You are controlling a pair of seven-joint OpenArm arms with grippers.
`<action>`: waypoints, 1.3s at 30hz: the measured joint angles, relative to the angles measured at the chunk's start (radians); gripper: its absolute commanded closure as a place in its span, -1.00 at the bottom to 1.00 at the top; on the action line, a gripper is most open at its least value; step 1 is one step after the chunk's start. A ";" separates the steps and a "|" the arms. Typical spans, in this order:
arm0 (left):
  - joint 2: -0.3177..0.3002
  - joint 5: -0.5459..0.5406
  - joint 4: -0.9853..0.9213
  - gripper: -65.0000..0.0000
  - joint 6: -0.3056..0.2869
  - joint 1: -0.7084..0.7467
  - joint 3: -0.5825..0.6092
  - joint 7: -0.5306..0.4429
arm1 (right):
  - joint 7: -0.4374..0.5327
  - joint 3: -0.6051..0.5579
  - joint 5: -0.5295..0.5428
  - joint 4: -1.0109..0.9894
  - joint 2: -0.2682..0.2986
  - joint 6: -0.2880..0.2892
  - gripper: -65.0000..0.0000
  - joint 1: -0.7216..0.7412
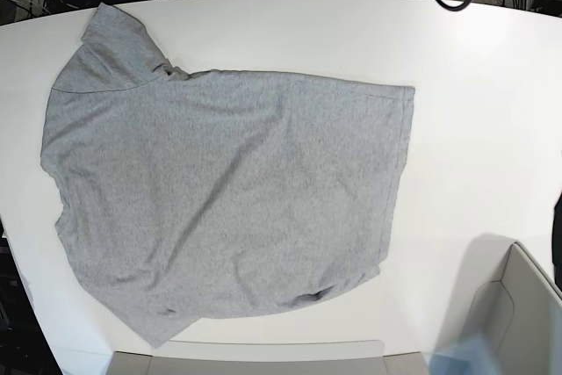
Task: Fold the T-shirt properly
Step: 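Move both grippers from rest toward the shirt's collar-side corners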
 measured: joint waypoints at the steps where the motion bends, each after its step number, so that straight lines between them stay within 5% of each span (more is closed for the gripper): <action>1: -0.003 0.000 0.026 1.00 0.003 0.017 -0.016 0.005 | -0.002 -0.003 0.031 0.033 0.005 0.001 1.00 -0.023; 8: -0.002 0.000 0.251 1.00 -0.004 0.156 -0.079 0.003 | -0.003 0.093 0.068 0.235 0.051 -0.011 1.00 -0.137; 16: 0.000 0.000 0.552 1.00 0.000 0.313 -0.142 0.016 | -0.018 0.193 0.068 0.607 0.039 0.000 1.00 -0.275; 20: 0.001 -0.001 0.680 1.00 -0.005 0.340 -0.174 0.110 | -0.018 0.251 0.070 0.749 0.037 0.003 1.00 -0.305; 29: 0.000 0.000 0.889 1.00 0.000 0.307 -0.181 0.151 | -0.001 0.373 0.070 0.845 0.040 0.000 1.00 -0.193; 39: 0.000 0.000 0.917 0.99 -0.002 0.126 -0.074 0.151 | -0.040 0.344 0.070 0.847 0.037 0.008 1.00 -0.043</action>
